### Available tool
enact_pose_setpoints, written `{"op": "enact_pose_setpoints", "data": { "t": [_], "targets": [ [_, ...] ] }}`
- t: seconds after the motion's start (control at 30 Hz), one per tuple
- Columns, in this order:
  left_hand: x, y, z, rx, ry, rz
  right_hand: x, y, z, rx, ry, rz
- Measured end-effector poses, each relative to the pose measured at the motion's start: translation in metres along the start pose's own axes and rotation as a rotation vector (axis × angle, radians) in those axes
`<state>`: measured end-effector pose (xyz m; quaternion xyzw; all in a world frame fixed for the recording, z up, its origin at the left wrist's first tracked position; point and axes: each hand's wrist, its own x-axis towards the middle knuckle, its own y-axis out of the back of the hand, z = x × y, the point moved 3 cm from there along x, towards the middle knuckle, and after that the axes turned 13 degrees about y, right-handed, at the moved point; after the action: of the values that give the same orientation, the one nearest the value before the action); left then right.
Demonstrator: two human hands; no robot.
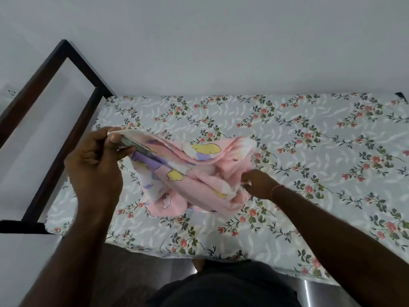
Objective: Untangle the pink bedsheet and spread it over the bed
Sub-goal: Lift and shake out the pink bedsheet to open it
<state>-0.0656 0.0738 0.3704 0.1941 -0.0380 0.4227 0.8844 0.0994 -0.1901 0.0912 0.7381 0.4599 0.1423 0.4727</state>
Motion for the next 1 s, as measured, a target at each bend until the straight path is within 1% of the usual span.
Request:
{"op": "enact_pose_setpoints", "data": {
  "t": [0.03,0.07,0.13,0.2,0.23,0.27,0.3,0.33,0.4,0.47,0.5,0.53,0.57,0.6,0.63,0.7,0.77,0.83,0.9,1.0],
  "targets": [
    [0.001,0.001,-0.001,-0.005,-0.001,0.006,-0.007,-0.008,0.007,-0.090,-0.072,-0.126],
    [0.000,0.002,-0.002,-0.010,-0.001,0.007,-0.015,-0.012,0.012,-0.115,-0.147,-0.197],
    [-0.002,0.003,-0.003,0.004,-0.002,0.003,-0.020,-0.022,0.018,-0.025,-0.218,-0.244],
    [-0.006,0.002,-0.004,0.018,-0.007,-0.013,-0.018,-0.033,0.014,0.100,-0.206,-0.251],
    [-0.007,0.000,-0.005,0.014,-0.008,-0.024,-0.018,-0.039,0.008,0.203,-0.222,-0.237],
    [-0.009,-0.001,-0.005,0.004,-0.010,-0.033,-0.017,-0.046,0.004,0.345,-0.289,-0.200],
    [-0.010,-0.002,-0.004,-0.007,-0.013,-0.044,-0.014,-0.053,0.005,0.455,-0.357,-0.125],
    [-0.011,-0.003,-0.003,-0.012,-0.020,-0.057,-0.010,-0.057,0.004,0.526,-0.413,-0.057],
    [-0.013,-0.005,-0.001,-0.006,-0.042,-0.083,0.008,-0.072,0.016,0.610,-0.456,0.104],
    [-0.015,-0.006,0.001,-0.013,-0.046,-0.102,0.014,-0.060,0.002,0.746,-0.495,0.177],
    [-0.016,-0.006,0.001,-0.011,-0.048,-0.108,0.018,-0.059,-0.004,0.863,-0.511,0.209],
    [-0.017,-0.007,0.001,-0.002,-0.049,-0.115,0.020,-0.054,-0.016,1.049,-0.548,0.244],
    [-0.018,-0.007,0.000,0.006,-0.046,-0.121,0.023,-0.053,-0.025,1.292,-0.573,0.270],
    [-0.020,-0.007,-0.001,0.009,-0.041,-0.125,0.025,-0.056,-0.029,1.455,-0.630,0.304],
    [-0.021,-0.006,-0.002,0.010,-0.036,-0.126,0.027,-0.058,-0.032,1.561,-0.668,0.331],
    [-0.026,-0.006,-0.002,0.007,-0.037,-0.135,0.030,-0.060,-0.034,1.676,-0.707,0.403],
    [-0.030,-0.005,-0.001,-0.011,-0.031,-0.153,0.036,-0.064,-0.025,1.679,-0.778,0.535],
    [-0.031,-0.002,-0.001,-0.004,-0.032,-0.155,0.035,-0.069,-0.014,1.580,-0.864,0.623],
    [-0.031,0.002,-0.003,0.019,-0.049,-0.150,0.033,-0.076,-0.006,1.487,-0.867,0.584],
    [-0.031,0.007,-0.007,0.063,-0.079,-0.152,0.026,-0.089,-0.002,1.328,-0.850,0.401]
  ]
}}
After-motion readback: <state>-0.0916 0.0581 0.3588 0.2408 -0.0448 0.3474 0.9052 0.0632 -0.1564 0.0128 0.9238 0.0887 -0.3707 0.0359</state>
